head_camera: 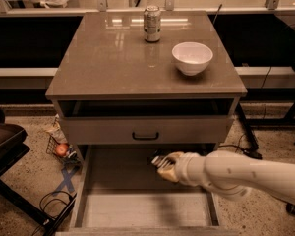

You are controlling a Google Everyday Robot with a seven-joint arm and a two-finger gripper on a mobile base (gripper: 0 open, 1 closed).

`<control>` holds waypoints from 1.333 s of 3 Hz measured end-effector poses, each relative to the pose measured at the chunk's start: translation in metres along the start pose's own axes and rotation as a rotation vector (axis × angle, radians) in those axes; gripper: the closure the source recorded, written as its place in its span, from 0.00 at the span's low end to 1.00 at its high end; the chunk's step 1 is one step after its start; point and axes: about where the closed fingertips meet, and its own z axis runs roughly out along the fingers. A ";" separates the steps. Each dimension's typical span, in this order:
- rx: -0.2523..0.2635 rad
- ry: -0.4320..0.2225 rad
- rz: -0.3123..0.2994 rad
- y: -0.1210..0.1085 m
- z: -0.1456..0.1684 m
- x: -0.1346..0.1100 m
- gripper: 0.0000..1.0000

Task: Pick rxbar chocolate from middle drawer and place on counter

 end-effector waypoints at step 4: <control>-0.097 -0.036 -0.026 -0.014 -0.207 -0.102 1.00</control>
Offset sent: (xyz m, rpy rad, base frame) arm -0.0492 -0.0333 0.1977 0.0779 0.1326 0.1821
